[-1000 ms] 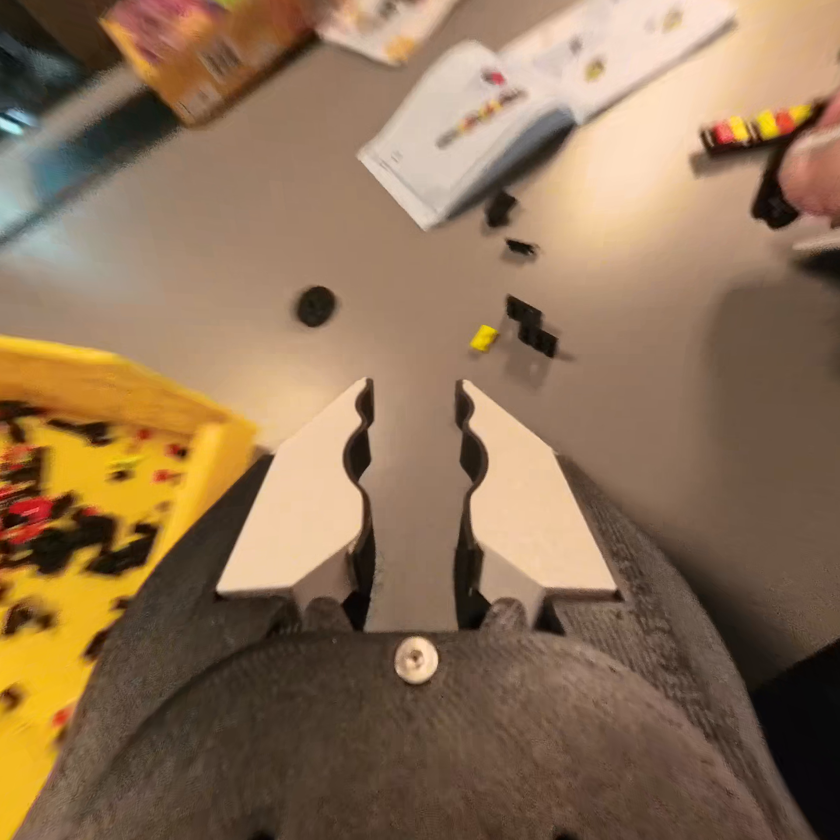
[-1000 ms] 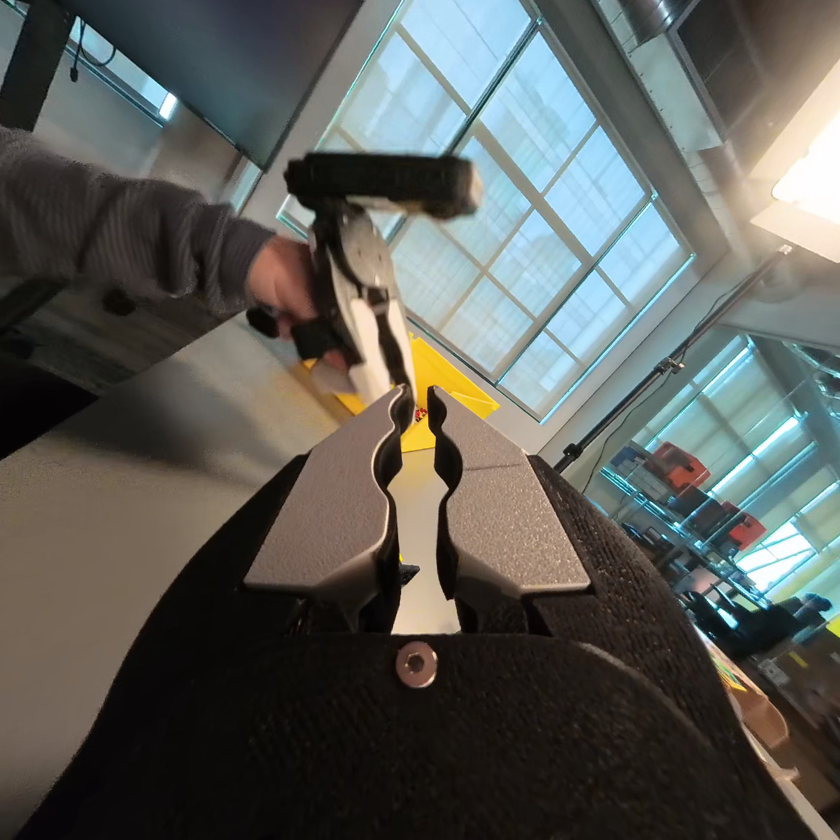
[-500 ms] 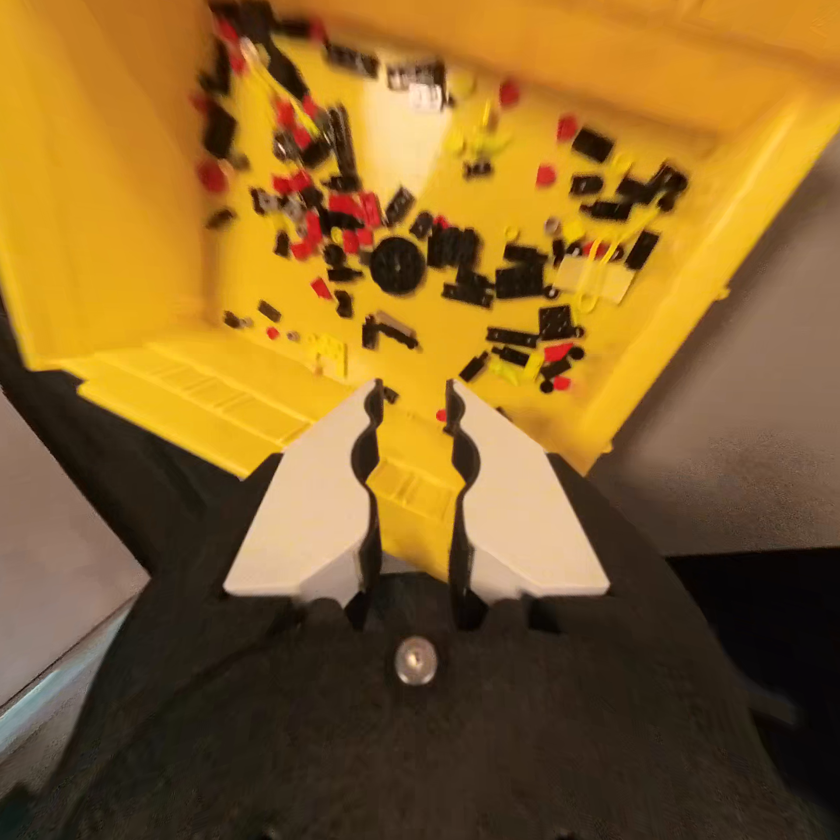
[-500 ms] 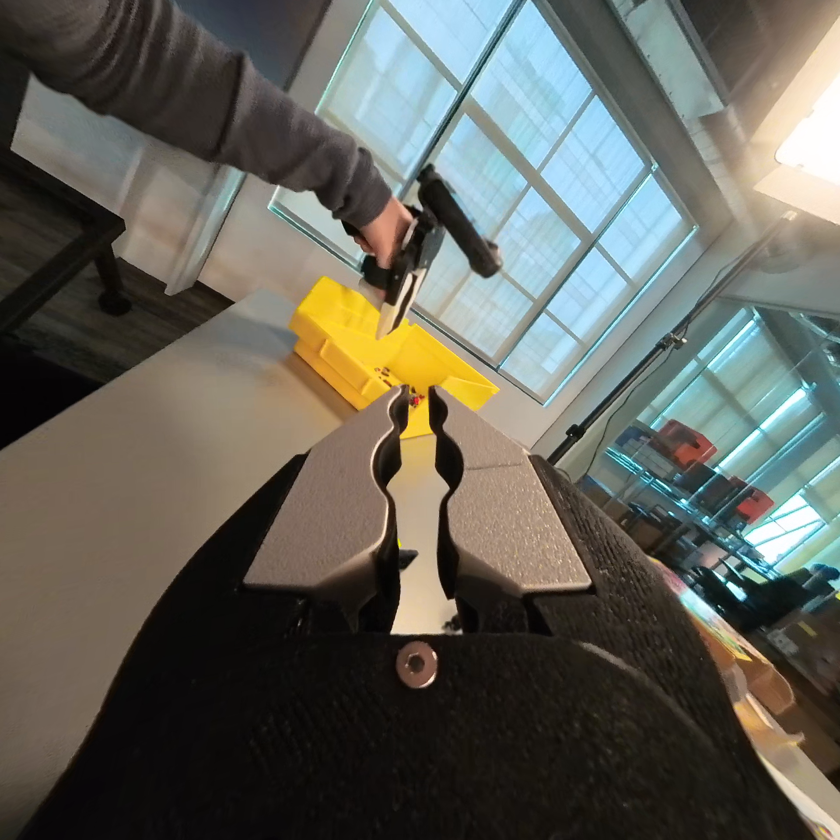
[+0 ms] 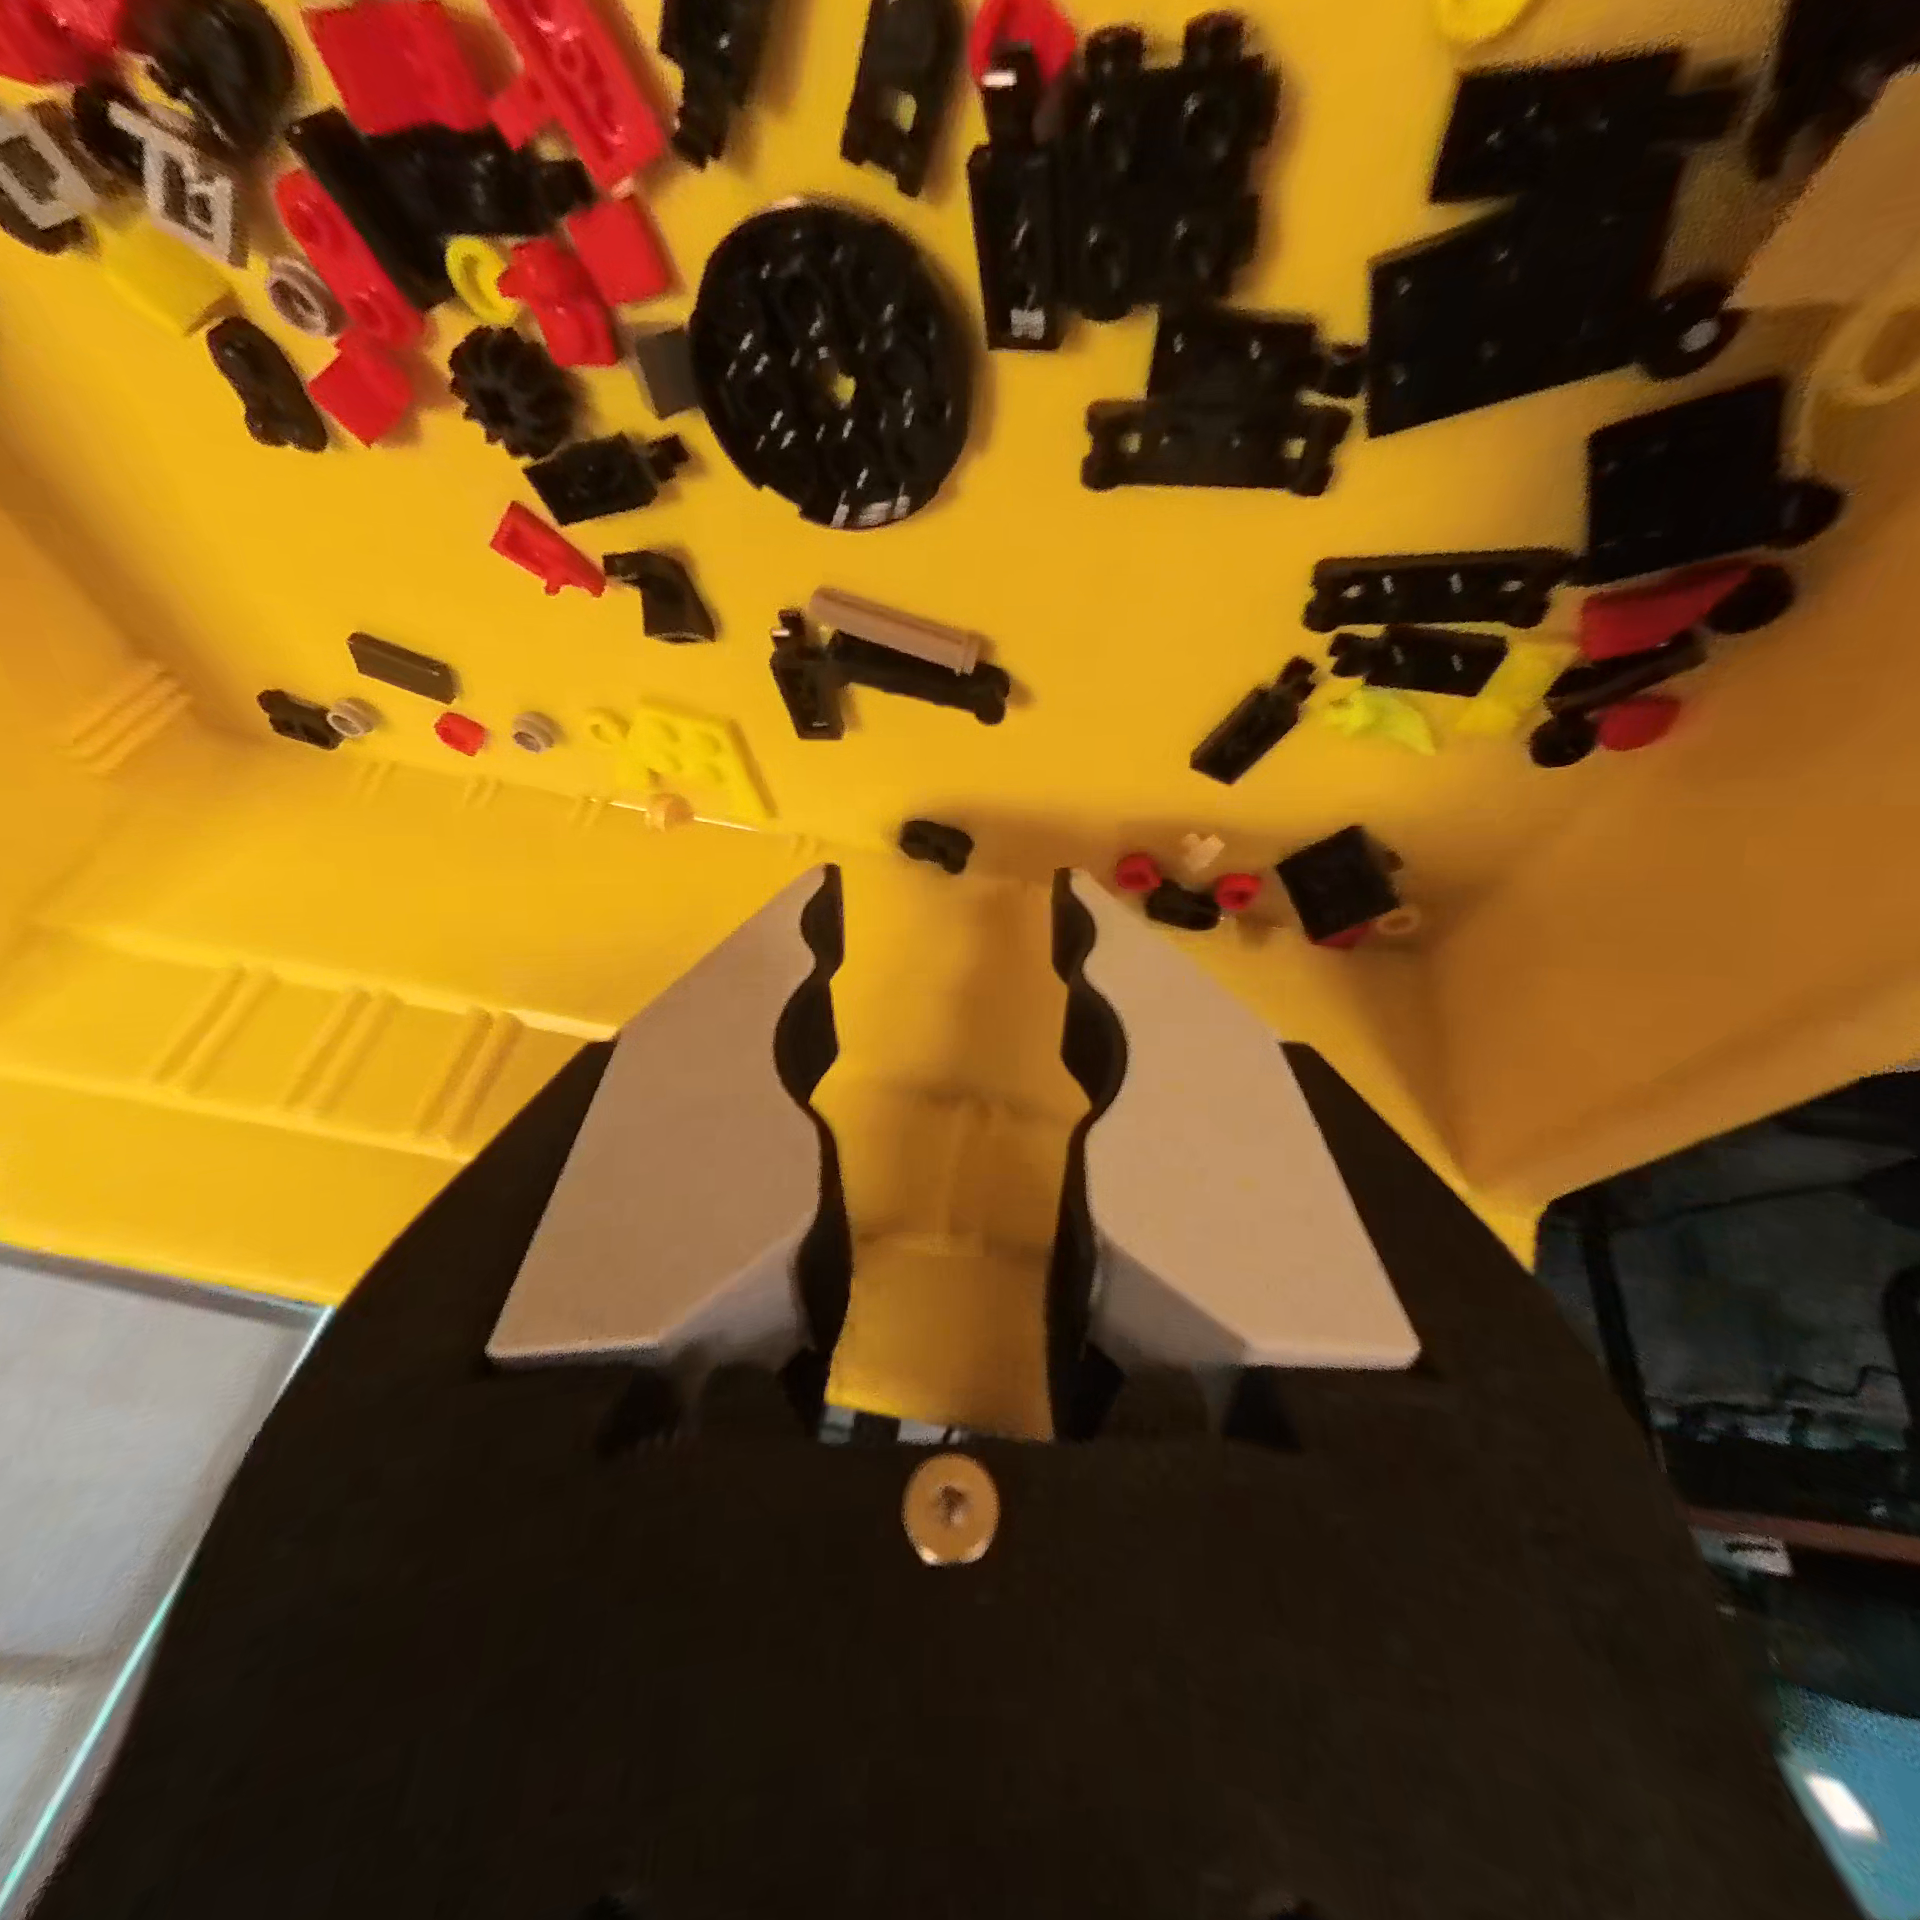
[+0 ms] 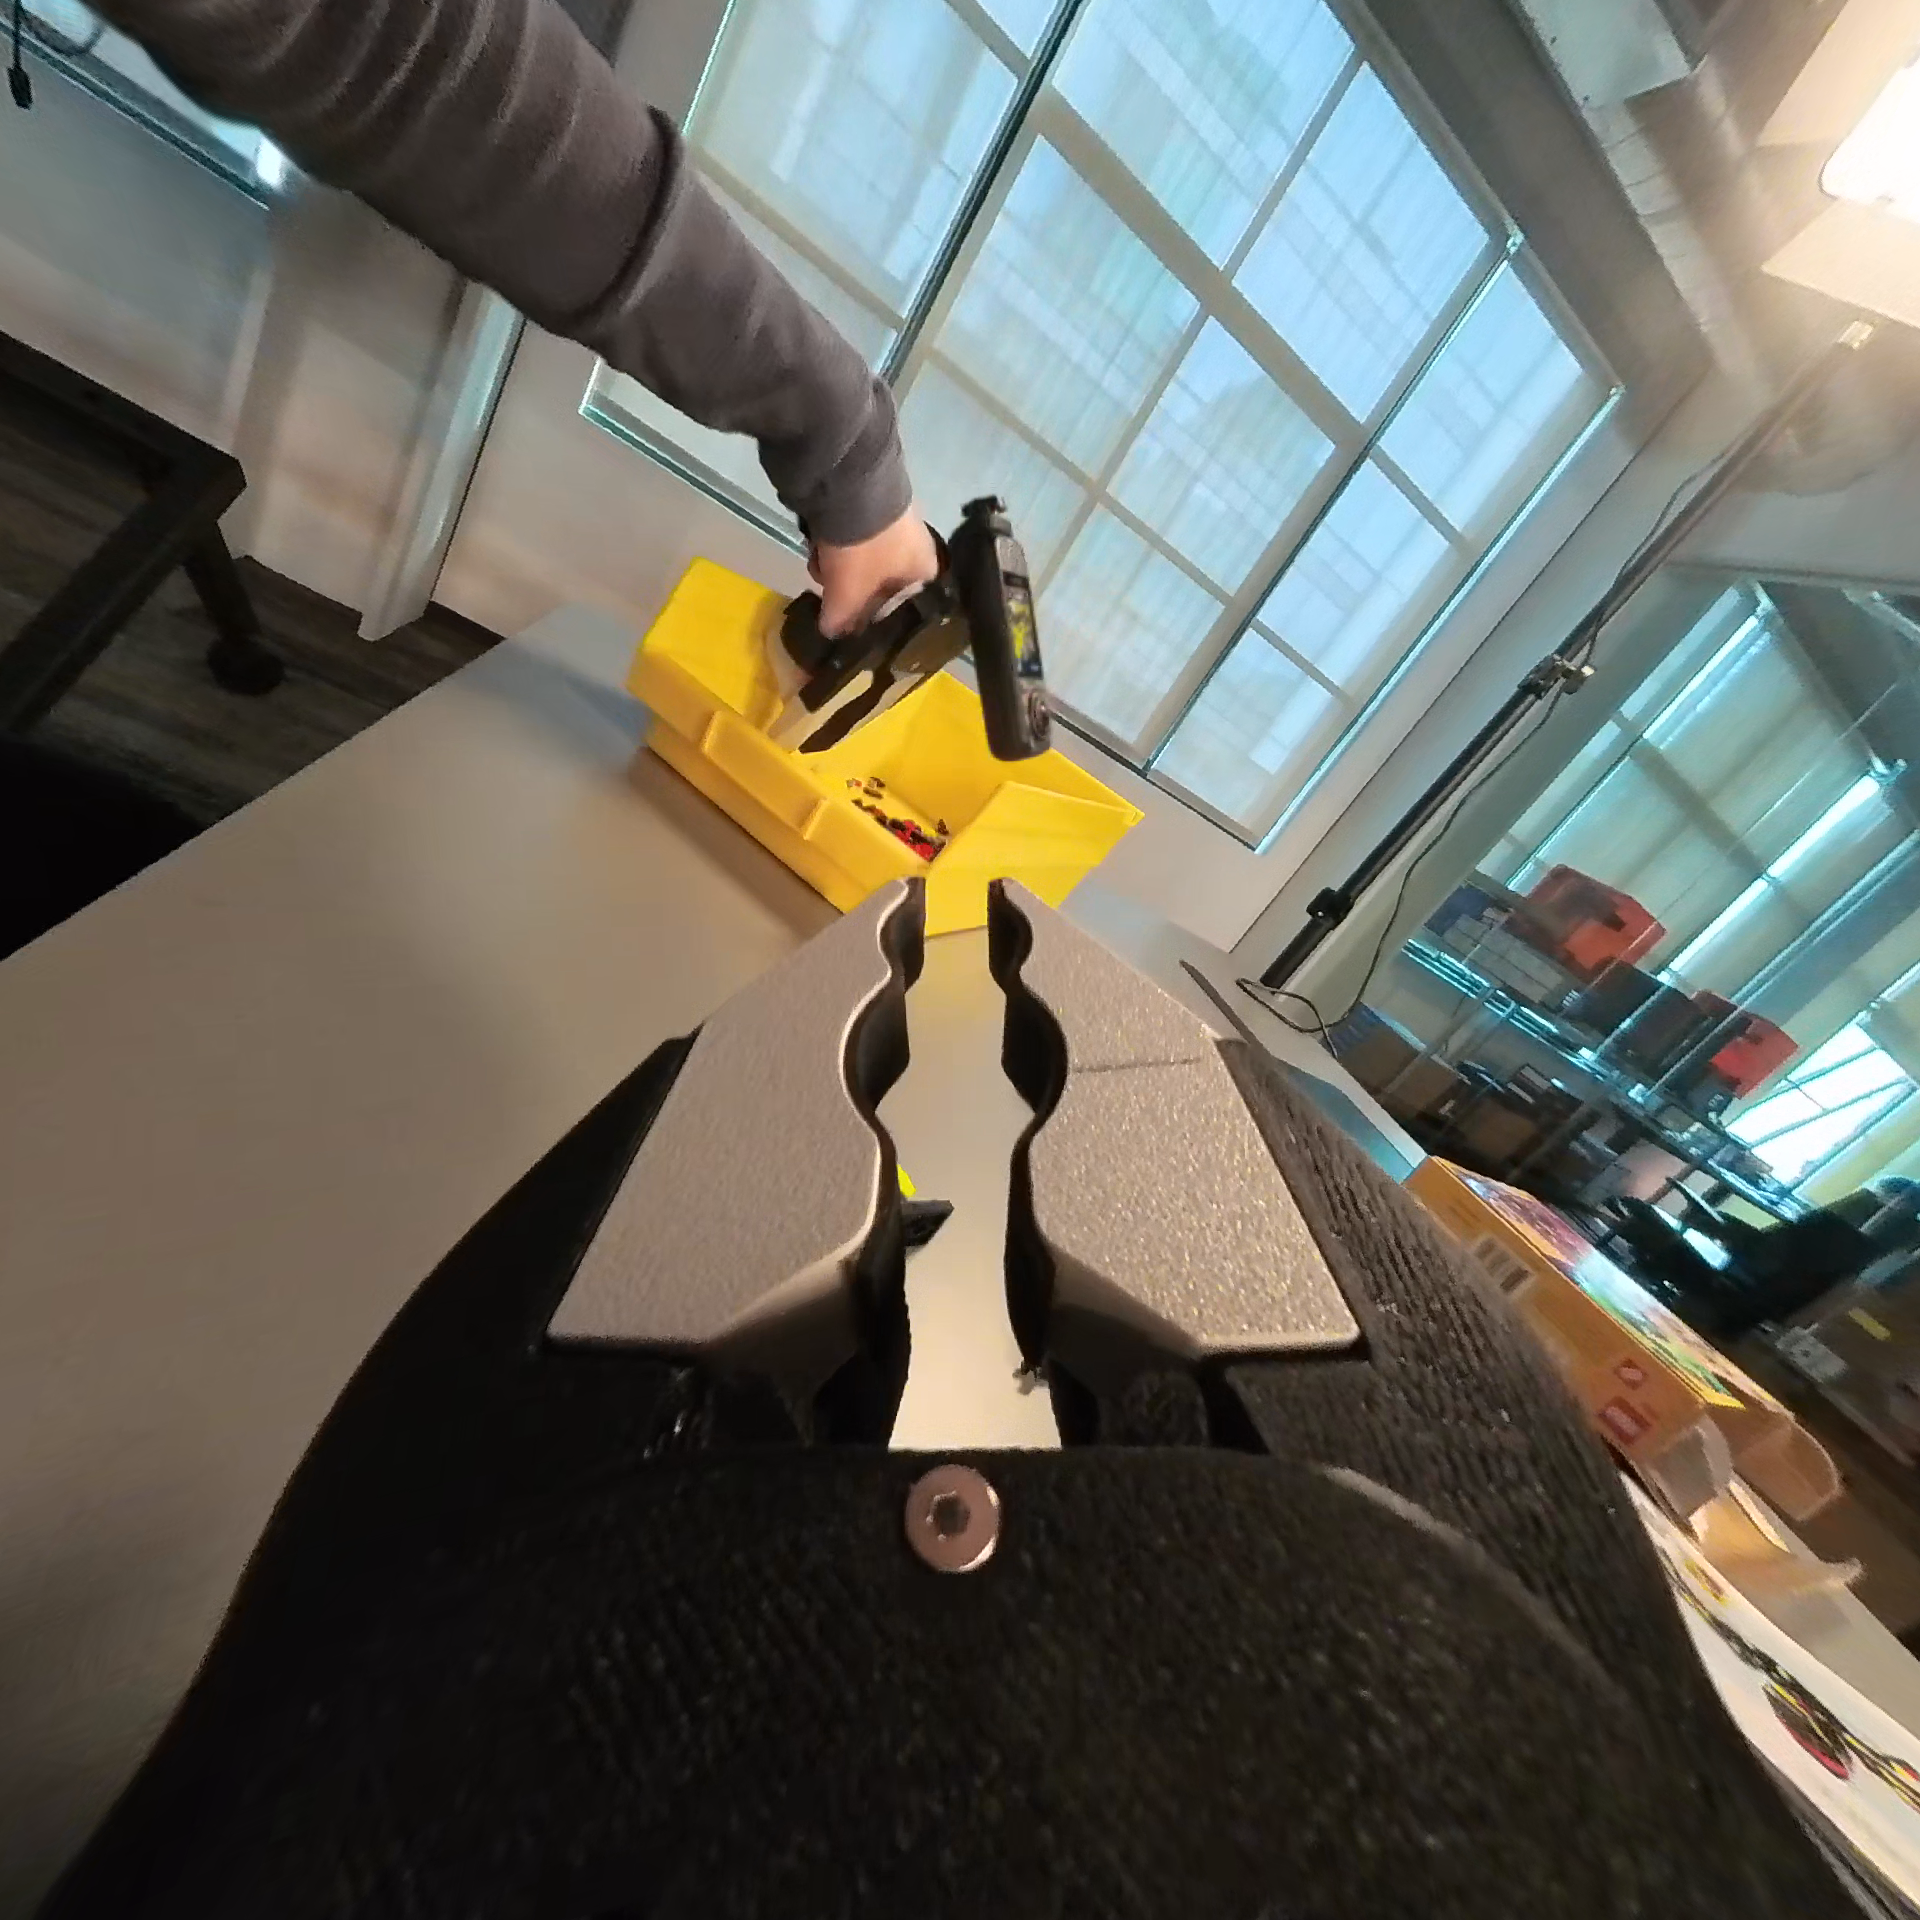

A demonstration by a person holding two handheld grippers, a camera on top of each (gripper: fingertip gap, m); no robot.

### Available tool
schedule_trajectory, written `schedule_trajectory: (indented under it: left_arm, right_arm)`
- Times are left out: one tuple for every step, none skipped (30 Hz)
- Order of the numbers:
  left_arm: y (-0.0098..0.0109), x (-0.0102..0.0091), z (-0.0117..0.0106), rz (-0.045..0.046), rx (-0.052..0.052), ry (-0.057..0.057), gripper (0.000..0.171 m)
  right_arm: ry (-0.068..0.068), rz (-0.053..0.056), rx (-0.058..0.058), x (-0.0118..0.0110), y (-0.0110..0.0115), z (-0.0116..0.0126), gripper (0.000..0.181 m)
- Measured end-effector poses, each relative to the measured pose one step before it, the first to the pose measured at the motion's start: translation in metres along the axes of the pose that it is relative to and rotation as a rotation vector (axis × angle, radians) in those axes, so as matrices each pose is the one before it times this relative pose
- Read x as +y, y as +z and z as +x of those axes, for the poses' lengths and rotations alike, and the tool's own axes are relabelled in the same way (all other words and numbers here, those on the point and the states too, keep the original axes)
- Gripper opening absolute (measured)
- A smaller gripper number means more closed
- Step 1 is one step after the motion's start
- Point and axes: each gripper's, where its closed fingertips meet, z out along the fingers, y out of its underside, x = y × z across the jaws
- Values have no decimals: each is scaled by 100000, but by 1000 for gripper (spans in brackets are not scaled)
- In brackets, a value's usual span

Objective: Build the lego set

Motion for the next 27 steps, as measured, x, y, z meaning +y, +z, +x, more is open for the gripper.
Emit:
schedule_trajectory:
  left_arm:
    - [201,120,-70,-1911,-433,1540,40]
    - [139,99,73,-1786,671,1039,40]
    - [117,83,45,-1593,772,489,40]
    - [69,40,42,-1308,742,253,40]
    - [54,23,45,-1060,909,163,39]
    - [68,29,-37,-1078,465,176,35]
    - [67,103,-239,-1411,-922,510,30]
    - [65,143,-158,-1674,-550,882,28]
    - [45,56,-43,-1072,112,820,28]
    - [33,2,6,-658,791,50,28]
    - [32,-93,54,38,1344,-391,28]
    - [54,-175,139,689,1727,-591,27]
    - [86,-160,169,637,1780,-521,26]
    - [158,-54,41,-62,778,-471,25]
    - [138,151,-74,-1395,-198,74,22]
    - [63,75,-183,-900,-1398,630,19]
    - [67,64,-75,-740,-829,657,16]
    - [46,41,-9,-480,-440,425,13]
    - [1,28,7,-138,-230,195,13]
    - [-8,14,4,176,-12,-247,13]
    - [-57,-58,-27,901,-153,-304,13]
    - [-161,-124,-78,1869,-602,-572,12]
    - [-376,-76,-242,2181,-1646,-726,3]
    - [-692,-14,-514,2691,-3609,-764,3]
    - [-1057,-119,-675,4213,-4687,-949,3]
    - [-1344,-441,-547,6845,-3459,-918,3]
    - [-1463,-693,-257,8358,-867,-1748,3]
  right_arm:
    - [-78,-614,118,113,35,23,10]
    - [-73,-566,116,110,35,30,10]
    - [-35,-546,-67,87,37,-12,11]
    - [-10,-545,-93,102,40,-12,11]
    - [11,-519,-7,91,31,10,11]
    - [87,-510,27,94,27,17,11]
    - [164,-502,24,95,37,14,11]
    - [314,-469,-96,91,33,8,11]
    - [450,-446,-359,100,29,-35,12]
    - [509,-508,-419,93,49,-40,12]
    - [512,-599,-84,114,35,24,12]
    - [556,-631,77,117,33,43,12]
    - [573,-606,-26,104,36,33,12]
    - [518,-558,-165,90,34,6,13]
    - [496,-456,-116,81,31,7,13]
    - [541,-279,-379,53,34,-36,13]
    - [491,-158,-757,27,50,-101,13]
    - [382,-80,-647,-7,46,-95,14]
    - [275,102,-604,-16,35,-89,14]
    - [158,148,-680,-38,19,-118,15]
    - [89,178,-408,-42,14,-54,15]
    - [65,239,-210,-63,-5,-42,15]
    - [30,327,-311,-78,-8,-58,14]
    - [-35,380,-382,-103,-17,-73,14]
    - [-182,455,-287,-116,-13,-74,14]
    - [-340,572,-243,-139,-1,-89,14]
    - [-480,737,-510,-182,19,-152,13]
